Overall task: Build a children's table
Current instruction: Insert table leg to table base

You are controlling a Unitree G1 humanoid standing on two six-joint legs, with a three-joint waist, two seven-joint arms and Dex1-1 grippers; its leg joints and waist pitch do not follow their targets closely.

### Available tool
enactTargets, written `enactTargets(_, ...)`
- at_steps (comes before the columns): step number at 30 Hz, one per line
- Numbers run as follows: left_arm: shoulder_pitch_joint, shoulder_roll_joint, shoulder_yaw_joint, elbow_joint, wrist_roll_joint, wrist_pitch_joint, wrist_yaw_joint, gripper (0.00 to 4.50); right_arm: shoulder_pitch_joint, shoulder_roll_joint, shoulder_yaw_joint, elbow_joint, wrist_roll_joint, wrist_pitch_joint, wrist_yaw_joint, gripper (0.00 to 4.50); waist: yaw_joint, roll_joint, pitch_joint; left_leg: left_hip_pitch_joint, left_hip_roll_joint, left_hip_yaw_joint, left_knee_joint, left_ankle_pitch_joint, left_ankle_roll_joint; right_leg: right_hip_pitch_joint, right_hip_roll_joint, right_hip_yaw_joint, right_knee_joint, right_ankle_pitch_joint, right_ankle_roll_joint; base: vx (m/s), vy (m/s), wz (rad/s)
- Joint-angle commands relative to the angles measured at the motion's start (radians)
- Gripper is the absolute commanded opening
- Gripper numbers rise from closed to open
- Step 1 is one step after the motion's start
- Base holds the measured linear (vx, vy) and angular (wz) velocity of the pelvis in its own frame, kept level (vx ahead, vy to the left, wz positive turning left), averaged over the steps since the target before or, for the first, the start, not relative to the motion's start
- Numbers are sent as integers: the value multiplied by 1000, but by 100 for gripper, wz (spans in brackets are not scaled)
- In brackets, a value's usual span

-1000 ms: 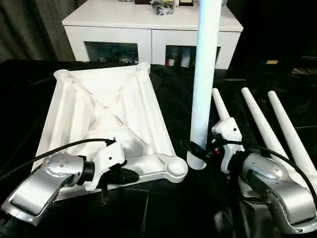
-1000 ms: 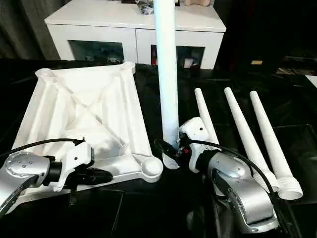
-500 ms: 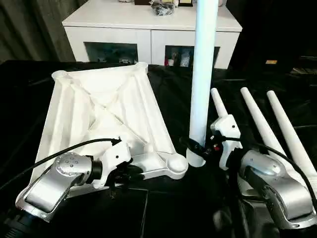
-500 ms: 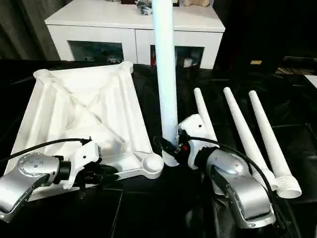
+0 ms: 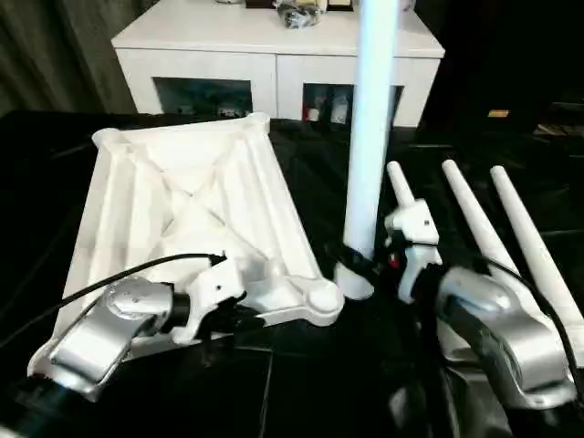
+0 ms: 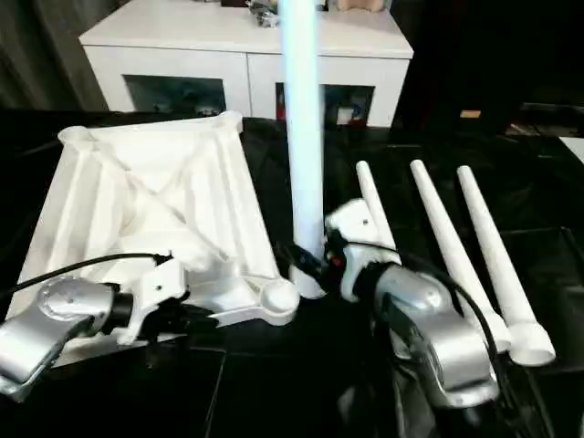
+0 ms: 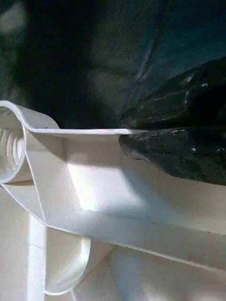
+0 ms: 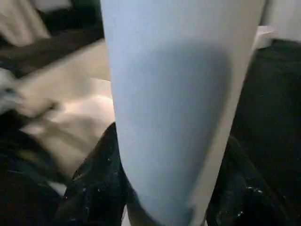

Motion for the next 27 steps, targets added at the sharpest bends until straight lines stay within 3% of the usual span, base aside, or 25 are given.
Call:
enactTargets(1,-29,2,7,27,18,-4,26,0,-19,-7,-25,16,38,27,20,186,0,-10,-49,-3,57,-12,-92,-141,6,35,-74,47,-83,-155,-244,0,0,0)
enactTargets(3,-56,-13,13,39,14,-7,21,0,-50,-10,-38,63,66,51,57,186,2,-5,-50,-7,57,-15,-93,-114,1,38,-75,45,-77,-138,-243,0,0,0)
enactTargets(6,-64,-17,12,43,17,-11,18,0,-67,-13,-43,99,75,66,81,186,4,-9,-56,-10,57,-12,-87,-54,10,43,-76,44,-69,-48,-254,0,0,0)
enactTargets(7,-68,-20,11,46,18,-15,15,0,-76,-20,-36,119,68,61,96,185,4,-14,-56,-11,57,-11,-86,-40,15,42,-75,44,-68,-25,-256,0,0,0)
enactTargets(10,-69,-23,10,48,17,-24,-1,0,-126,-20,-18,224,29,10,105,185,5,-8,-59,-11,55,-8,-81,-6,31,42,-77,41,-64,22,-280,0,0,0)
enactTargets(12,-59,-19,9,38,13,-25,-7,0,-146,-12,-26,261,30,0,100,185,7,-11,-61,-11,56,-6,-79,3,37,42,-77,42,-63,38,-284,0,0,0)
enactTargets(17,-49,-16,7,35,14,-28,-11,0,-175,-11,-17,323,20,-10,117,185,11,-14,-60,-14,57,-5,-80,7,46,43,-76,40,-60,52,-291,0,0,0)
enactTargets(18,-49,-18,7,36,15,-29,-9,0,-180,-10,-16,333,20,-8,125,185,11,-19,-61,-14,57,-4,-79,8,48,44,-75,40,-60,51,-288,0,0,0)
enactTargets(23,-49,-24,11,40,20,-32,-5,0,-192,1,-2,393,4,-41,140,185,13,-16,-59,-13,58,-4,-81,-7,45,41,-78,39,-61,20,-288,0,0,0)
enactTargets(27,-47,-26,19,41,20,-32,4,0,-179,22,-24,427,11,-72,121,185,12,-17,-58,-12,59,-4,-83,-32,33,40,-78,40,-64,-7,-282,0,0,0)
